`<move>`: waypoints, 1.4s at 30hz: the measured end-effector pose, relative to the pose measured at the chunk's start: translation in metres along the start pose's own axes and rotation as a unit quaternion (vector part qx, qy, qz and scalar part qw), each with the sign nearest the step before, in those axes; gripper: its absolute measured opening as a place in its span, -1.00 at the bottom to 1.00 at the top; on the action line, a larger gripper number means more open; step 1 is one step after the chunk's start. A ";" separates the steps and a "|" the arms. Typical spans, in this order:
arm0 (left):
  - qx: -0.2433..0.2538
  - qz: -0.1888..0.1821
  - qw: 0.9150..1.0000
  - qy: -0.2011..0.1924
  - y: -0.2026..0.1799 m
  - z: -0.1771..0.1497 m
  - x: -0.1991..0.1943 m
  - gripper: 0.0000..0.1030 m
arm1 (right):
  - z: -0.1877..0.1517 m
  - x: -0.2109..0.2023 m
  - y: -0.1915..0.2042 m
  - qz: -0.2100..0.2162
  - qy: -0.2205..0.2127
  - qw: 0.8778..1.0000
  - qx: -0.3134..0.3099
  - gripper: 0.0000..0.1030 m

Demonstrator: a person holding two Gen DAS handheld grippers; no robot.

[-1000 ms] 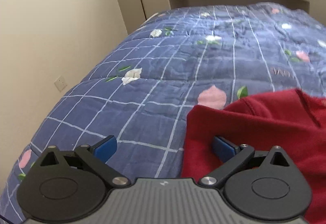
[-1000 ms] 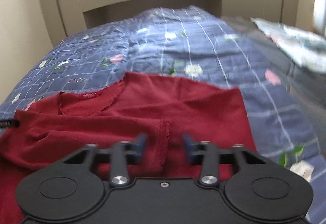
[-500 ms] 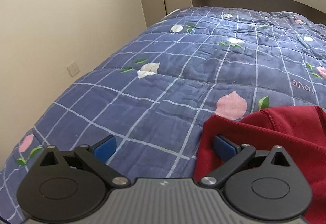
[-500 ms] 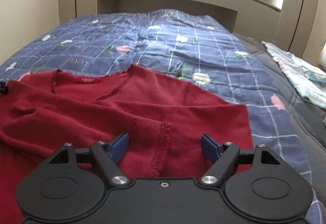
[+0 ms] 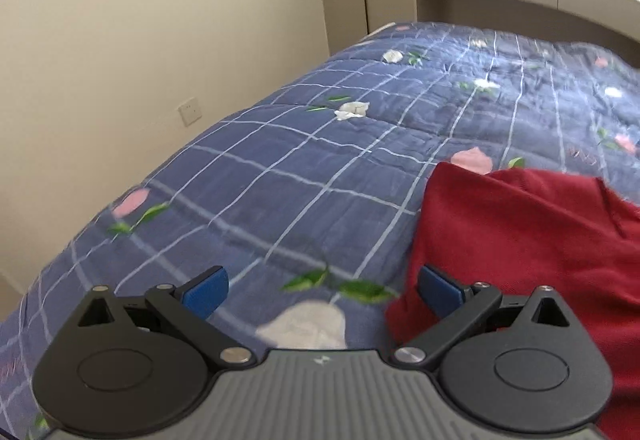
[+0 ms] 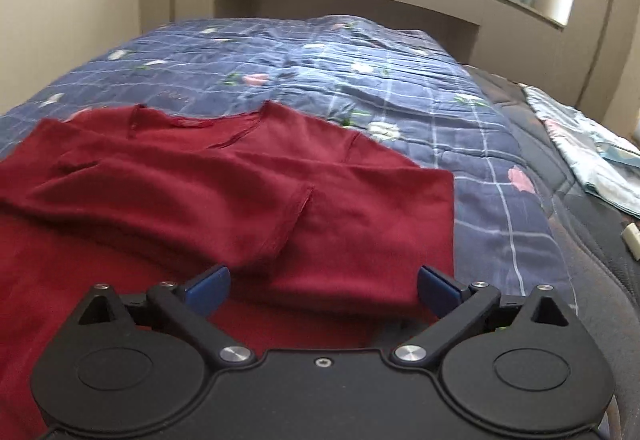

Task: Fold small clothes
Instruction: 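Close both tools on the shirt hem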

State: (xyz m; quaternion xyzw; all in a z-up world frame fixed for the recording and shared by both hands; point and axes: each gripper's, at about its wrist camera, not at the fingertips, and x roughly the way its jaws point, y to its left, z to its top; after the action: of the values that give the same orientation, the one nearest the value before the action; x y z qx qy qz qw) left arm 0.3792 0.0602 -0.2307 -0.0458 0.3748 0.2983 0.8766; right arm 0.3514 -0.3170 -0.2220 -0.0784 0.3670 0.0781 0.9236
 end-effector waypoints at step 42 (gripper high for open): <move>0.118 -0.244 0.932 0.240 0.093 -0.146 -0.148 -0.93 | -0.143 -0.213 -0.003 0.031 0.102 0.980 0.169 -0.92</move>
State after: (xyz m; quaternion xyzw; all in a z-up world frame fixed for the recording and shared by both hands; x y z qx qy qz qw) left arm 0.1552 0.0196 -0.2199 -0.1026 0.5834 0.0091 0.8057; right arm 0.1042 -0.3668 -0.1775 0.0824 0.4696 0.0348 0.8783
